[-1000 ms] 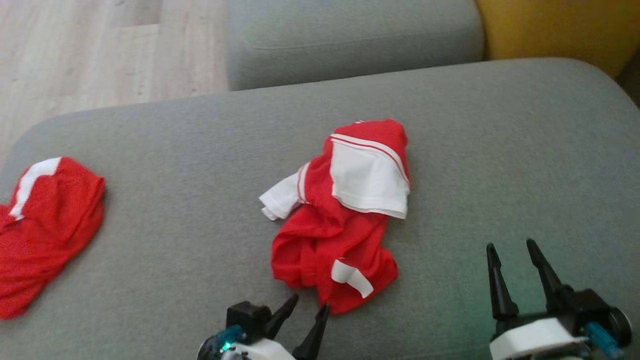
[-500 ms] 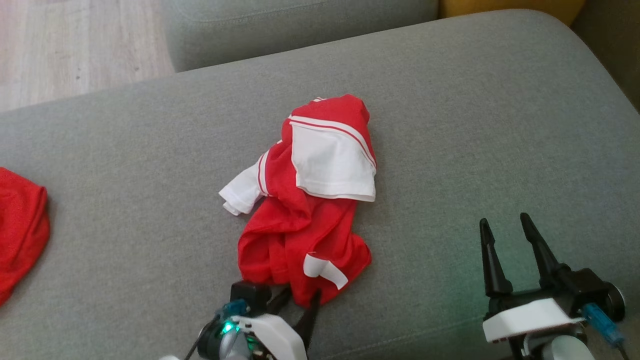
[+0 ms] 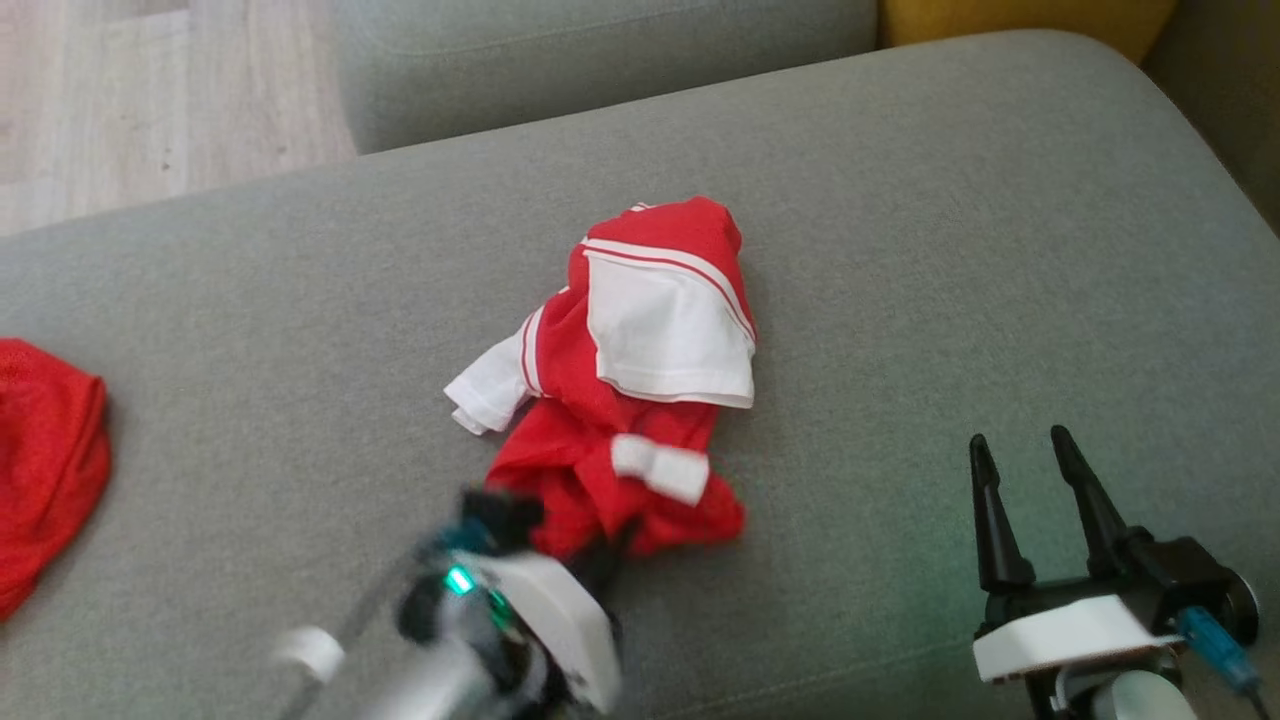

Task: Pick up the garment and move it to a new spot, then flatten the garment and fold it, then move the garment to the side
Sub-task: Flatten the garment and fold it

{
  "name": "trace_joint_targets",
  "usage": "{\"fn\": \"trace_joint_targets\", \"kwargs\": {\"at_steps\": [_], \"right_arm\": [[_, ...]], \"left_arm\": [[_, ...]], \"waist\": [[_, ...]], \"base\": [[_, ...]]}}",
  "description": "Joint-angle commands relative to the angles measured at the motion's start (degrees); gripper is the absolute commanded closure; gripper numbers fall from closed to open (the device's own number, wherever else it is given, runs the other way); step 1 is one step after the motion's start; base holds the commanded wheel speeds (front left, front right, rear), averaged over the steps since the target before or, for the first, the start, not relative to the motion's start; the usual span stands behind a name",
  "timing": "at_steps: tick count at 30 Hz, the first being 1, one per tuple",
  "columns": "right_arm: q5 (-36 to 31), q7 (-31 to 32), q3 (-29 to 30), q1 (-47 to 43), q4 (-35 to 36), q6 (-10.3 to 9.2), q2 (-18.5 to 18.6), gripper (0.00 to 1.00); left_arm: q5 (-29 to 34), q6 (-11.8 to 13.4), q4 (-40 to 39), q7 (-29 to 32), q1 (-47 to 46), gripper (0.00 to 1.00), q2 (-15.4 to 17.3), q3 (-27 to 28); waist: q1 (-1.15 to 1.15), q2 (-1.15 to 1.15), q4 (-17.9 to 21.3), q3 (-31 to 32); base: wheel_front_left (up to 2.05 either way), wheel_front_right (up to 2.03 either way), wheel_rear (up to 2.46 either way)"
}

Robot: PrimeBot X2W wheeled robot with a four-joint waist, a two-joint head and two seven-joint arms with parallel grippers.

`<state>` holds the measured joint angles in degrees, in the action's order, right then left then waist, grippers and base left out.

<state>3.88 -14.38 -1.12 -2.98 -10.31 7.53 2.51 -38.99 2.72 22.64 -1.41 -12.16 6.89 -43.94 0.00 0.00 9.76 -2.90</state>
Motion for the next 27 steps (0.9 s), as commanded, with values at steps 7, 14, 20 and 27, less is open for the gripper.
{"fn": "trace_joint_targets", "kwargs": {"at_steps": [7,14,20,27], "right_arm": [[1.7,-0.6,-1.2,0.9,1.8,-0.04,0.4,0.0],[2.4,-0.6,-2.5,2.3,1.5,-0.04,0.4,0.0],[2.9,-0.6,-3.5,3.6,1.2,-0.04,0.4,0.0],[2.9,-0.6,-3.1,3.3,0.8,-0.04,0.4,0.0]], "left_arm": [[0.3,6.2,-31.7,14.9,-9.4,1.0,20.0,11.9],[3.6,6.5,-33.3,20.0,-20.5,1.0,27.6,17.3],[12.1,3.6,-23.6,16.3,-32.4,1.0,29.5,16.3],[18.4,1.1,-9.8,5.7,-42.1,1.0,27.1,14.4]], "waist": [[0.0,0.0,-2.1,0.9],[0.0,0.0,-2.0,0.7],[0.0,0.0,0.0,0.7],[0.0,0.0,2.8,0.6]], "base": [[0.0,0.0,0.0],[0.0,0.0,0.0],[0.0,0.0,0.0],[0.0,0.0,0.0]]}}
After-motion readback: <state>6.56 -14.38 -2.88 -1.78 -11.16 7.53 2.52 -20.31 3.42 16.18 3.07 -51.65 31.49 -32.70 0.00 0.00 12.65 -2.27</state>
